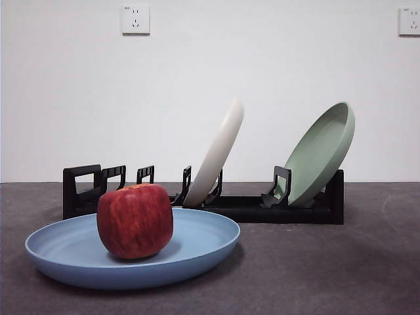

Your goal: Take the blue plate from the plate rack,put the plate on the table,take the apple from the table,put the apple in the plate

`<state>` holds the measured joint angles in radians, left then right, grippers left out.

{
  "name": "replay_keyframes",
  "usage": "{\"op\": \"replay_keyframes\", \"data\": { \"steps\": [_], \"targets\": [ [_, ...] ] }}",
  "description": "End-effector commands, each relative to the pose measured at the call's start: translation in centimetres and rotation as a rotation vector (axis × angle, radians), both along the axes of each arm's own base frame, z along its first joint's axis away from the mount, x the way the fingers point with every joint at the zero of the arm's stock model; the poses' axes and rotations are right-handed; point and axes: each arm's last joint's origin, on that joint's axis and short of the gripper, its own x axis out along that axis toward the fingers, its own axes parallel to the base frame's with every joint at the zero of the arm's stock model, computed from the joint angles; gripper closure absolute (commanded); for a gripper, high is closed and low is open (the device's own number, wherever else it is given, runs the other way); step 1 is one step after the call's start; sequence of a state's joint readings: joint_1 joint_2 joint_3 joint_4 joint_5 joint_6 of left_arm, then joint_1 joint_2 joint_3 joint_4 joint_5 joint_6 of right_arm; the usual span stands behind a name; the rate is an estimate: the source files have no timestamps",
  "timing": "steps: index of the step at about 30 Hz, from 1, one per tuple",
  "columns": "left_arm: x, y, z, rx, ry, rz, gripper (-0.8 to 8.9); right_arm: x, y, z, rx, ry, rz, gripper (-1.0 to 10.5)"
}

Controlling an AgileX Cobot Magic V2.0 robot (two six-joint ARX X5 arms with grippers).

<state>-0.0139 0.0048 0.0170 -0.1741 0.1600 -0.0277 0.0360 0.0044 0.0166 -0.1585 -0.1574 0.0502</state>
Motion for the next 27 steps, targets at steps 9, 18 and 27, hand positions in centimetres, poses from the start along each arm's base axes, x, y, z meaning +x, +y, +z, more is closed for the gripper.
{"op": "replay_keyframes", "data": {
  "steps": [9, 18, 27],
  "targets": [
    [0.05, 0.03, -0.42, -0.006, 0.011, 0.004, 8.16, 0.04, 0.03, -0.46, 0.101, 0.043, -0.018, 9.5],
    [0.05, 0.03, -0.42, -0.005, 0.011, 0.004, 8.16, 0.04, 0.03, -0.45, 0.101, 0.043, -0.018, 9.5],
    [0.05, 0.03, -0.42, -0.005, 0.011, 0.004, 8.16, 0.04, 0.03, -0.45, 0.101, 0.043, -0.018, 9.5]
  ]
}}
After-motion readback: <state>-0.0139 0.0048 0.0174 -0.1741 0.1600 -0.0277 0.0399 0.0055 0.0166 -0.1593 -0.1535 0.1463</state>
